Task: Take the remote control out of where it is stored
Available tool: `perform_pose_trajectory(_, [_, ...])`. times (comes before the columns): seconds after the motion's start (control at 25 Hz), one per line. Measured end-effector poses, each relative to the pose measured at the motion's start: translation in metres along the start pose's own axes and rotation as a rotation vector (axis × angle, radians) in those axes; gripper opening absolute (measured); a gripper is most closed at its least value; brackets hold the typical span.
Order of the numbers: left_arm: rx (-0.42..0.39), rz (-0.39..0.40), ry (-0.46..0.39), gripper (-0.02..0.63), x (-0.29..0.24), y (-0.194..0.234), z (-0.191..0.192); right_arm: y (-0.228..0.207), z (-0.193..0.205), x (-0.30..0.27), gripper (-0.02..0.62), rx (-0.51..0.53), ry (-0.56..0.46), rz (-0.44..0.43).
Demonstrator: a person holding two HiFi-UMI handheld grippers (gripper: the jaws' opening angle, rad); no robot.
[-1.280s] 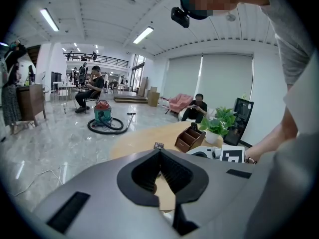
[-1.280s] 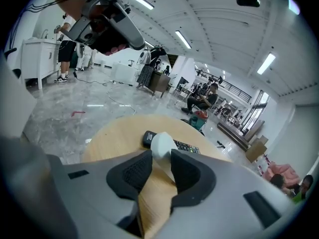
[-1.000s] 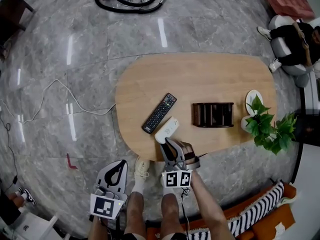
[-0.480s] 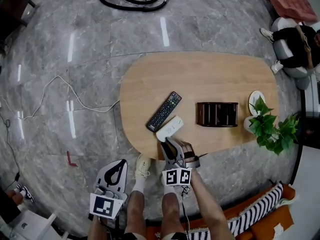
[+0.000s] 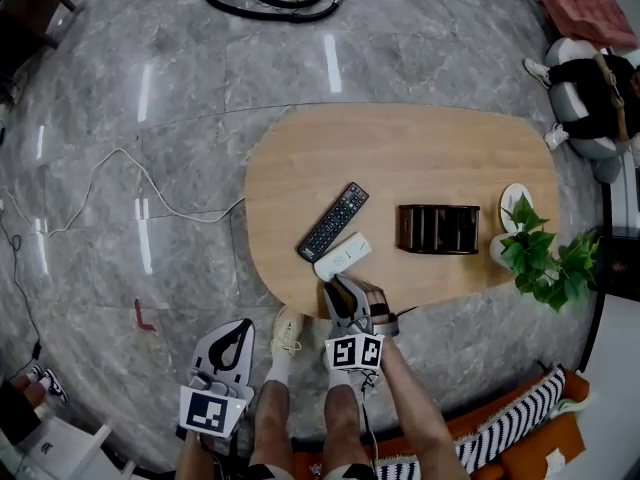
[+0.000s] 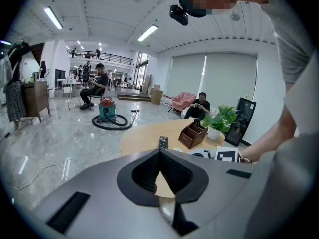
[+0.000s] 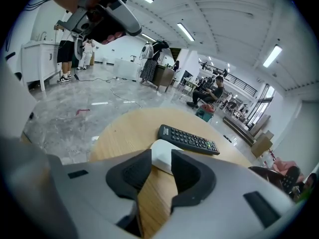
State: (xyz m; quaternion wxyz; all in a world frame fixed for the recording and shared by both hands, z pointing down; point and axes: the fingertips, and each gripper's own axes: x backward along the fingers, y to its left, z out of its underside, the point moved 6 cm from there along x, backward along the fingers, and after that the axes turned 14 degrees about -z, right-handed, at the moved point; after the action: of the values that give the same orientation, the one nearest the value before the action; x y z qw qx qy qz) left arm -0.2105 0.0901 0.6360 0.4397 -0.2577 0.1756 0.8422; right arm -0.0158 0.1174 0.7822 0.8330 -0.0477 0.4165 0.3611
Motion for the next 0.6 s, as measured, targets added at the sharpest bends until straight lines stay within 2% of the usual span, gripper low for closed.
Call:
perform_pose_trajectory(0.28, [-0.005,0.003,-0.023,0.005,0.001,-0.001,-0.017,-0.018,-0.011,0.014,0.126,-0.076,-0.029,0.012])
perform_pose_trajectory(0.6, [-0.02,0.022,-0.05,0.006,-0.002,-0.011,-0.045,-0.047,-0.027,0.044,0.11,-0.273,-0.104,0.045])
